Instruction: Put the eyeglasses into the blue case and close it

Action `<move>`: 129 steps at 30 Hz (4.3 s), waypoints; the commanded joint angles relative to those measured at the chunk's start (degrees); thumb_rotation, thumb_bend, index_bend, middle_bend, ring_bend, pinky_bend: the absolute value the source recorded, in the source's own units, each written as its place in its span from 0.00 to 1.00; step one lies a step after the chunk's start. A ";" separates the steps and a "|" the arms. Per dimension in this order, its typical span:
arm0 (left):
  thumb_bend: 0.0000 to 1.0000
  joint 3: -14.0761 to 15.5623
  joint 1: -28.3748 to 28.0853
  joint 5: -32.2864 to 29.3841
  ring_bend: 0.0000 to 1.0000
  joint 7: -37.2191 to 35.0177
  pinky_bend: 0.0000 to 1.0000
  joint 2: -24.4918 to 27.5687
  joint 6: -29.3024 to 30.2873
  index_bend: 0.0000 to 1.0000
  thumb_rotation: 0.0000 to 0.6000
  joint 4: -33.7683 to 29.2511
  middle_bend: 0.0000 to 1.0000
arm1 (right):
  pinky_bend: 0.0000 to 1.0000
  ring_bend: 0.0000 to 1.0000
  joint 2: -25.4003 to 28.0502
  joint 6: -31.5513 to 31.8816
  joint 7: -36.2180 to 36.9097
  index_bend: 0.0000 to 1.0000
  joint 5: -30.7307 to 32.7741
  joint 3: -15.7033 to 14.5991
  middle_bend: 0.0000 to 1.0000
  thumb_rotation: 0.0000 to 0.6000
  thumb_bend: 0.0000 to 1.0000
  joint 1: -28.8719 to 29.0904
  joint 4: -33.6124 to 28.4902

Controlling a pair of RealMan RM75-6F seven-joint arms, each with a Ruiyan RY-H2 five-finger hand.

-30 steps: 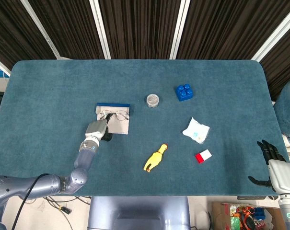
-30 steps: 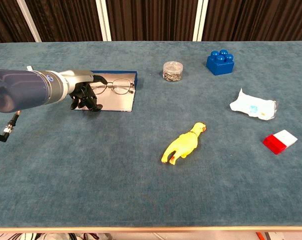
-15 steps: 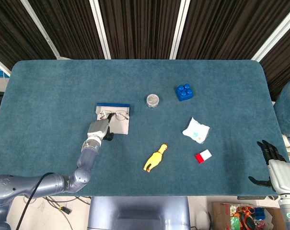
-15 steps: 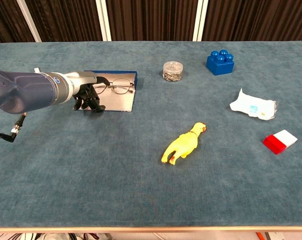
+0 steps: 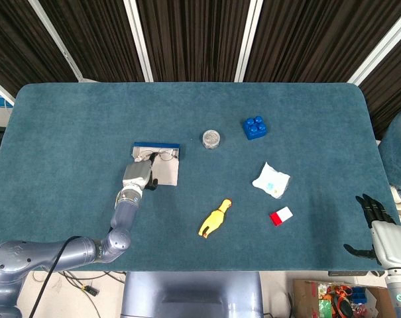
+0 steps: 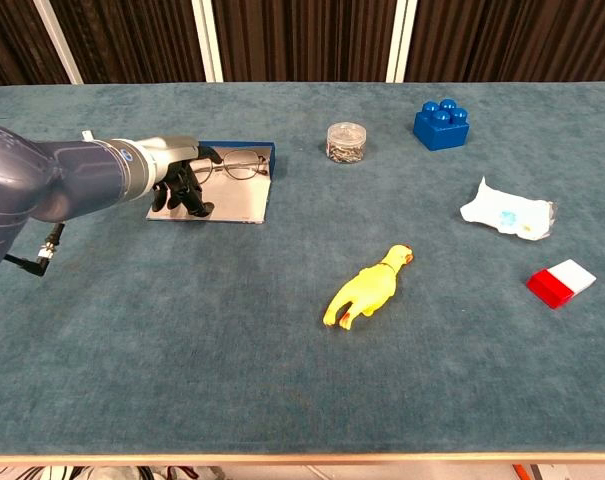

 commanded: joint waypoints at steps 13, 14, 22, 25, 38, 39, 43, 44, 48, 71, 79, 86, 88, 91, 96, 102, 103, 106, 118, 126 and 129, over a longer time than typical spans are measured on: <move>0.44 -1.80 -2.04 -1.96 0.75 3.66 0.75 -3.56 0.06 0.00 1.00 7.23 0.73 | 0.21 0.04 0.22 -0.38 0.03 0.00 0.40 0.01 0.00 1.00 0.11 0.05 -0.32; 0.44 -1.81 -2.09 -1.79 0.75 3.75 0.75 -3.72 0.12 0.00 1.00 7.44 0.73 | 0.21 0.04 0.22 -0.39 0.05 0.00 0.42 0.01 0.00 1.00 0.11 0.05 -0.32; 0.44 -2.16 -2.02 0.01 0.75 4.33 0.75 -4.57 0.55 0.00 1.00 7.44 0.73 | 0.21 0.04 0.25 -0.53 0.11 0.00 0.51 0.03 0.00 1.00 0.11 0.10 -0.35; 0.44 -1.96 -1.64 0.29 0.75 4.95 0.75 -4.11 0.94 0.00 1.00 5.99 0.73 | 0.21 0.04 0.28 -0.59 0.14 0.00 0.55 0.04 0.00 1.00 0.11 0.12 -0.40; 0.44 -0.72 0.46 3.07 0.74 6.99 0.75 0.27 6.37 0.04 1.00 -4.23 0.70 | 0.21 0.04 0.41 -0.78 0.41 0.00 0.72 0.08 0.00 1.00 0.11 0.16 -0.58; 0.43 -0.34 0.89 3.72 0.72 7.02 0.74 0.89 7.12 0.09 1.00 -5.74 0.68 | 0.21 0.04 0.42 -0.79 0.44 0.00 0.78 0.10 0.00 1.00 0.11 0.16 -0.59; 0.28 2.22 3.03 7.66 0.45 6.92 0.51 3.85 9.59 0.20 1.00 -11.96 0.52 | 0.21 0.04 0.43 -0.90 0.61 0.00 0.83 0.16 0.00 1.00 0.11 0.23 -0.64; 0.23 4.58 3.59 9.86 0.33 8.31 0.35 4.95 10.50 0.20 1.00 -13.60 0.46 | 0.21 0.04 0.43 -1.01 0.75 0.00 0.85 0.15 0.00 1.00 0.11 0.26 -0.67; 0.20 6.61 4.51 13.15 0.10 8.30 0.10 5.94 10.51 0.17 1.00 -14.81 0.18 | 0.21 0.04 0.55 -1.06 1.01 0.00 0.77 0.10 0.00 1.00 0.11 0.24 -0.79; 0.21 8.38 6.80 25.67 0.06 5.55 0.07 -3.46 10.17 0.17 1.00 -0.86 0.14 | 0.21 0.04 1.01 -1.78 2.04 0.00 1.27 0.16 0.00 1.00 0.11 0.39 -0.98; 0.24 7.13 7.14 27.00 0.06 5.54 0.07 -4.79 9.98 0.19 1.00 1.31 0.14 | 0.21 0.04 1.04 -1.90 2.02 0.00 1.40 0.16 0.00 1.00 0.11 0.42 -1.05; 0.25 6.14 7.17 27.57 0.06 6.23 0.07 -5.74 9.53 0.22 1.00 3.01 0.14 | 0.21 0.04 1.05 -1.96 1.85 0.00 1.61 0.18 0.00 1.00 0.11 0.43 -1.18; 0.25 5.91 7.23 27.30 0.06 6.50 0.07 -6.20 9.04 0.22 1.00 3.80 0.14 | 0.21 0.04 1.06 -1.95 1.85 0.00 1.69 0.20 0.00 1.00 0.11 0.41 -1.21; 0.25 5.76 7.52 27.47 0.06 6.50 0.07 -6.54 8.68 0.23 1.00 4.26 0.14 | 0.21 0.04 1.07 -1.95 1.83 0.00 1.74 0.22 0.00 1.00 0.11 0.42 -1.23; 0.25 5.44 7.84 28.20 0.06 6.22 0.07 -7.17 8.37 0.24 1.00 5.43 0.14 | 0.21 0.04 1.08 -2.03 1.87 0.00 1.80 0.23 0.00 1.00 0.11 0.45 -1.25; 0.25 5.13 7.90 29.86 0.06 5.94 0.07 -8.54 8.22 0.24 1.00 7.63 0.14 | 0.21 0.04 1.10 -2.19 1.88 0.00 1.89 0.26 0.00 1.00 0.11 0.53 -1.28; 0.25 5.07 7.91 30.04 0.06 5.97 0.07 -8.72 8.16 0.24 1.00 7.85 0.14 | 0.21 0.04 1.09 -2.16 1.85 0.00 1.87 0.26 0.00 1.00 0.11 0.53 -1.28; 0.25 4.61 8.01 30.41 0.06 5.93 0.07 -9.15 8.08 0.24 1.00 8.32 0.14 | 0.21 0.04 1.09 -2.17 1.86 0.00 1.91 0.25 0.00 1.00 0.11 0.51 -1.31; 0.42 3.44 7.87 32.15 0.06 6.47 0.07 -10.65 7.63 0.26 1.00 11.05 0.14 | 0.21 0.04 1.23 -2.46 2.15 0.00 2.25 0.28 0.00 1.00 0.11 0.54 -1.55; 0.50 1.71 6.73 33.69 0.06 6.72 0.07 -12.25 8.33 0.30 1.00 14.62 0.14 | 0.21 0.04 1.31 -2.55 2.19 0.00 2.39 0.28 0.00 1.00 0.11 0.53 -1.67; 0.50 0.60 6.20 33.95 0.06 6.38 0.07 -12.74 8.45 0.30 1.00 15.98 0.14 | 0.21 0.04 1.36 -2.57 2.27 0.00 2.43 0.28 0.00 1.00 0.12 0.52 -1.75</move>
